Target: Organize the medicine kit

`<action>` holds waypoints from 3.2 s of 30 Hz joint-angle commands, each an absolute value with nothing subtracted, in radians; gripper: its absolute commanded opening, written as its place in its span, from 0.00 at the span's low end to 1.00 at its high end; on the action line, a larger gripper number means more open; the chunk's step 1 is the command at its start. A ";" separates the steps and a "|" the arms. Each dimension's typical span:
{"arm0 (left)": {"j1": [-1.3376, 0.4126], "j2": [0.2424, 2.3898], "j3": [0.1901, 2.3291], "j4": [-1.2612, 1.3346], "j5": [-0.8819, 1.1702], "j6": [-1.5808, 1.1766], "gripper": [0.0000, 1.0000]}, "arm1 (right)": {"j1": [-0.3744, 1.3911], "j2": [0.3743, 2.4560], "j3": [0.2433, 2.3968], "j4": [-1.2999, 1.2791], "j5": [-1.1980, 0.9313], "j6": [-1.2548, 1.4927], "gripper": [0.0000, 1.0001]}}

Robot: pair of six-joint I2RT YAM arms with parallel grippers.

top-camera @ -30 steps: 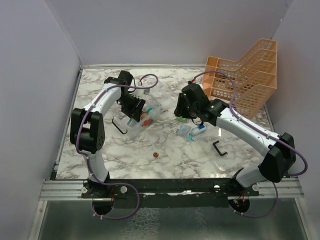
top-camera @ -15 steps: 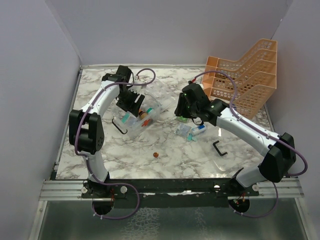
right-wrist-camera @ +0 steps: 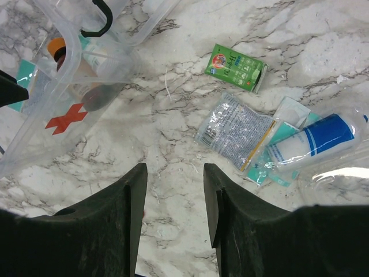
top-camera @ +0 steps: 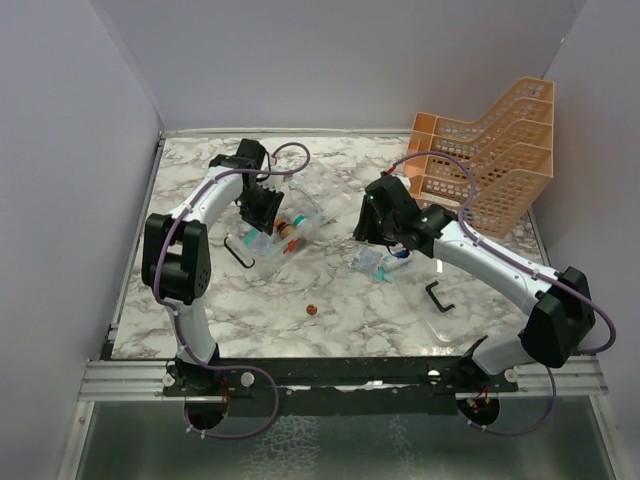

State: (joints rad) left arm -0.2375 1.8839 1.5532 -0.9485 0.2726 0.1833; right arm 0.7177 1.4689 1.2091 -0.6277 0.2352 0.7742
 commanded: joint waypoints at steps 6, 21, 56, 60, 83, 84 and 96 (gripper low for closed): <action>-0.234 1.954 1.496 -0.882 0.277 0.135 0.13 | 0.709 1.409 1.160 -0.611 0.300 0.823 0.44; -0.251 1.896 1.402 -0.864 0.420 0.200 0.07 | 0.684 1.415 1.117 -0.622 0.334 0.816 0.44; -0.252 1.384 1.491 -0.634 0.181 -0.019 0.52 | 0.646 1.836 1.254 -0.545 0.143 0.226 0.44; -0.252 1.310 1.433 -0.571 0.161 -0.057 0.56 | 0.646 1.871 1.254 -0.553 0.106 0.209 0.39; -0.252 1.246 1.359 -0.507 0.229 -0.132 0.63 | 0.634 1.809 1.261 -0.537 0.130 0.356 0.20; -0.250 1.244 1.359 -0.507 0.236 -0.129 0.63 | 0.623 1.799 1.265 -0.550 0.114 0.354 0.27; -0.252 1.235 1.362 -0.507 0.272 -0.120 0.64 | 0.552 1.833 1.261 -0.565 -0.016 0.216 0.54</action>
State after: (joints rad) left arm -0.2501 1.2644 1.3602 -0.5316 0.2409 -0.1184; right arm 0.5560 1.8000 1.2530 -0.5377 0.0601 0.3008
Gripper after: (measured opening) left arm 0.639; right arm 0.540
